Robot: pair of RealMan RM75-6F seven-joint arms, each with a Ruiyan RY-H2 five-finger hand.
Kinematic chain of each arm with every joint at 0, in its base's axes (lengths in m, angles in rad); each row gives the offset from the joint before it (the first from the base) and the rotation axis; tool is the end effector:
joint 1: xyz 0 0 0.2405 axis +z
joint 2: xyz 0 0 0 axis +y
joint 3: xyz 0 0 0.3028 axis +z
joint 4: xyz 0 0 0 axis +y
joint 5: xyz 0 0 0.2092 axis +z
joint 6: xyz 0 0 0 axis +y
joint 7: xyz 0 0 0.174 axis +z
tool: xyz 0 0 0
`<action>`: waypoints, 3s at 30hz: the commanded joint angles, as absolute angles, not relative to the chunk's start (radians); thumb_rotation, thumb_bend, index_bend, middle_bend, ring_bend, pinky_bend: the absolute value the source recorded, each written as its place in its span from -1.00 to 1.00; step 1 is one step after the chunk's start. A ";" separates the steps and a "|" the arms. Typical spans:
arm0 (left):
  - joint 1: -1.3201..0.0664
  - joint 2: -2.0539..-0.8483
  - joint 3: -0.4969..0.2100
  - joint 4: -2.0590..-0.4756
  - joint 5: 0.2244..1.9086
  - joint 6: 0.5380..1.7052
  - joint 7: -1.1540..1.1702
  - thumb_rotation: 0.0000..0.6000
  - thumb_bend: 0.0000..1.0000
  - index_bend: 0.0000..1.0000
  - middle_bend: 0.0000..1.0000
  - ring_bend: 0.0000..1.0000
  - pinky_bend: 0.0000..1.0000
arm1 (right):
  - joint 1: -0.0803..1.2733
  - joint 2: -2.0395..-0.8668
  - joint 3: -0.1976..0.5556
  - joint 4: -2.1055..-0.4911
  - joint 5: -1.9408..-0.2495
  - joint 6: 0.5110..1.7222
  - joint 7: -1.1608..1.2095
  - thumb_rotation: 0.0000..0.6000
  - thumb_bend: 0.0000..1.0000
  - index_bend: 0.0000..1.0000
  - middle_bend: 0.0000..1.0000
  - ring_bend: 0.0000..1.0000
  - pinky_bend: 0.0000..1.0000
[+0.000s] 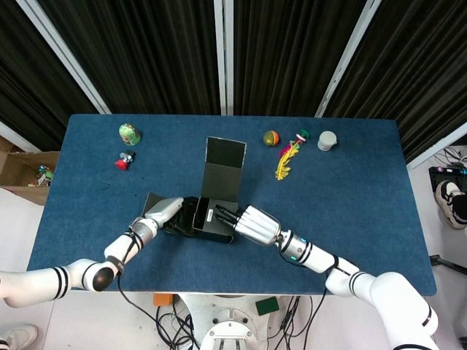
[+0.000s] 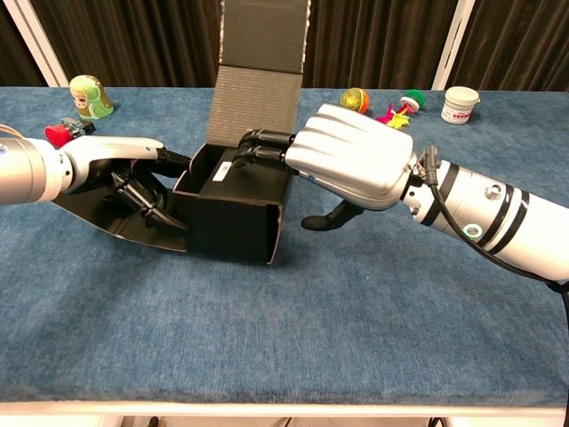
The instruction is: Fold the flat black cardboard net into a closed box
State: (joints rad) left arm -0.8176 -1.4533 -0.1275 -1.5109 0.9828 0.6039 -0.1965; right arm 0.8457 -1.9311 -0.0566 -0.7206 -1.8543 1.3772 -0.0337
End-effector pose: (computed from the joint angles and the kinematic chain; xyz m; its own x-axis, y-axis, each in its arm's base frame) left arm -0.1922 0.3890 -0.0480 0.0145 0.6915 0.7222 0.9938 -0.0896 0.0659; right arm -0.1194 -0.3648 -0.1112 0.5146 0.2673 0.8147 -0.3011 -0.8333 0.4636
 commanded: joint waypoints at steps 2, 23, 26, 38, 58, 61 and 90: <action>-0.815 -1.452 -0.128 -1.513 0.988 0.605 -0.193 0.52 -1.00 -0.59 -0.53 0.21 0.91 | 0.845 -1.927 -0.058 -0.726 -1.854 1.374 -0.040 1.00 -0.68 -0.54 -0.62 0.38 1.00; -0.791 -1.495 -0.124 -1.487 1.057 0.662 -0.160 0.68 -1.00 -0.26 -0.36 0.22 0.91 | 0.866 -1.863 -0.058 -0.844 -1.840 1.293 -0.099 1.00 -0.69 -0.48 -0.58 0.38 1.00; -0.790 -1.508 -0.121 -1.472 1.068 0.665 -0.157 0.73 -1.00 -0.18 -0.30 0.23 0.91 | 0.867 -1.855 -0.060 -0.864 -1.835 1.275 -0.099 1.00 -0.69 -0.45 -0.58 0.39 1.00; -0.781 -1.525 -0.118 -1.449 1.084 0.663 -0.157 0.87 -1.00 -0.13 -0.22 0.24 0.91 | 0.874 -1.826 -0.071 -0.916 -1.840 1.233 -0.115 1.00 -0.69 -0.39 -0.57 0.39 1.00; -0.758 -1.545 -0.128 -1.438 1.128 0.711 -0.159 0.94 -0.93 0.12 0.02 0.28 0.91 | 0.855 -1.789 -0.057 -0.963 -1.830 1.240 -0.140 1.00 -0.69 -0.37 -0.57 0.39 1.00; -0.754 -1.533 -0.136 -1.459 1.131 0.710 -0.175 0.94 -0.92 0.12 0.01 0.28 0.91 | 0.852 -1.786 -0.055 -0.966 -1.830 1.244 -0.136 1.00 -0.69 -0.37 -0.56 0.39 1.00; -0.767 -1.511 -0.134 -1.481 1.078 0.687 -0.120 0.94 -0.94 -0.04 -0.11 0.27 0.90 | 0.853 -1.767 -0.019 -1.027 -1.841 1.294 -0.139 1.00 -0.68 -0.53 -0.58 0.39 1.00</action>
